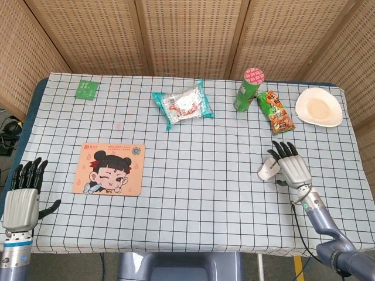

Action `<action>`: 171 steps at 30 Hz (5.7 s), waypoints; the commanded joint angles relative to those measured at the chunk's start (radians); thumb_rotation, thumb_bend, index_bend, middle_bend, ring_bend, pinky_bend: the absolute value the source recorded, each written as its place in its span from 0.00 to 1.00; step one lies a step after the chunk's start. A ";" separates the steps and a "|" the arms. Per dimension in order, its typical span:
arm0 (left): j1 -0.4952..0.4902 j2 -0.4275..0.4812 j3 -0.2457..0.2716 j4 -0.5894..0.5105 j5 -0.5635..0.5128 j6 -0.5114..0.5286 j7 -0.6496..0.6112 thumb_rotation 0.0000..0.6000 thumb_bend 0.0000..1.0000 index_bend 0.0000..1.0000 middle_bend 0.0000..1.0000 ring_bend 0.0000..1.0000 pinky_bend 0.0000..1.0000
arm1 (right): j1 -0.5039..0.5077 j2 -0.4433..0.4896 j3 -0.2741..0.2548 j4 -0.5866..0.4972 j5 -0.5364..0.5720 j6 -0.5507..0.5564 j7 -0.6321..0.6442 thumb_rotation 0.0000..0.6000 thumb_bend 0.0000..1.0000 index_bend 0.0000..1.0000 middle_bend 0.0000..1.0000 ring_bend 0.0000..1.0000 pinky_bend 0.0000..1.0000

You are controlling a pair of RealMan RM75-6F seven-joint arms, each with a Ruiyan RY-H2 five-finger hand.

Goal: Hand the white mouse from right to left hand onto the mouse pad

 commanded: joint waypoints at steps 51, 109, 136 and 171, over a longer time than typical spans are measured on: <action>-0.012 -0.006 -0.005 0.012 -0.035 -0.013 -0.004 1.00 0.04 0.00 0.00 0.00 0.00 | 0.091 -0.164 -0.051 0.246 -0.114 0.154 0.107 1.00 0.23 0.78 0.55 0.48 0.53; -0.027 0.006 -0.020 0.028 -0.106 -0.054 -0.064 1.00 0.04 0.00 0.00 0.00 0.00 | 0.439 -0.429 -0.211 0.291 -0.482 0.232 -0.157 1.00 0.19 0.66 0.34 0.28 0.24; -0.025 0.011 -0.028 0.026 -0.111 -0.041 -0.091 1.00 0.04 0.00 0.00 0.00 0.00 | 0.407 -0.330 -0.209 0.082 -0.447 0.203 -0.345 1.00 0.18 0.44 0.00 0.00 0.00; -0.123 0.039 0.032 0.040 0.055 -0.156 -0.122 1.00 0.04 0.00 0.00 0.00 0.00 | -0.117 -0.011 -0.011 -0.232 0.069 0.465 -0.098 1.00 0.17 0.11 0.00 0.00 0.00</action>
